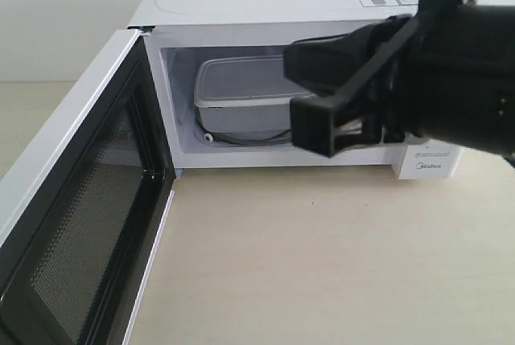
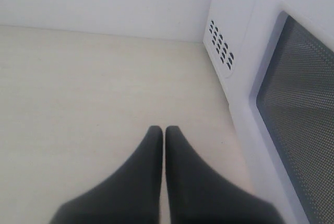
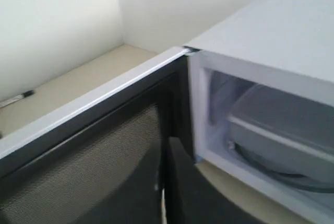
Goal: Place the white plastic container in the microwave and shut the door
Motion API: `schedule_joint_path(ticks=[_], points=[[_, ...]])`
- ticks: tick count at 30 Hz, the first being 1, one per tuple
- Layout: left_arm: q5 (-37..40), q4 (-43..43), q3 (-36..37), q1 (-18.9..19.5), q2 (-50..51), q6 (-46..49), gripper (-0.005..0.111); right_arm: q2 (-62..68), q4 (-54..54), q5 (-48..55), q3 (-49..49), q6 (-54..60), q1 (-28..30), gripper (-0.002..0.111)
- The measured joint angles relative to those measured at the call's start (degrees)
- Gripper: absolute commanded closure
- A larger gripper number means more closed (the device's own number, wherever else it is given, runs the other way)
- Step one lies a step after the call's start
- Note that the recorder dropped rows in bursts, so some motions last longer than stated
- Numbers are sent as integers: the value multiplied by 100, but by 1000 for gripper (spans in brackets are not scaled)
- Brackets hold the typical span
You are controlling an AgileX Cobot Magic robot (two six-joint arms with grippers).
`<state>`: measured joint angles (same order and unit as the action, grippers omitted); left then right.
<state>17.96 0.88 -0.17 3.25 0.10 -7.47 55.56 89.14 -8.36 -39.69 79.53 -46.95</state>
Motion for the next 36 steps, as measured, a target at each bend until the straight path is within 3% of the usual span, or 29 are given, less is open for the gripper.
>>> schedule_joint_path(ticks=[9,16,26,36], points=[[0,0,0,0,0,0,103,0,177,-1759,0,844,0,108],[0,0,0,0,0,0,103,0,198,-1130,0,801,0,108],[0,0,0,0,0,0,103,-124,198,-1017,9,290,0,108],[0,0,0,0,0,0,103,-1813,268,1407,33,10,1990,108]])
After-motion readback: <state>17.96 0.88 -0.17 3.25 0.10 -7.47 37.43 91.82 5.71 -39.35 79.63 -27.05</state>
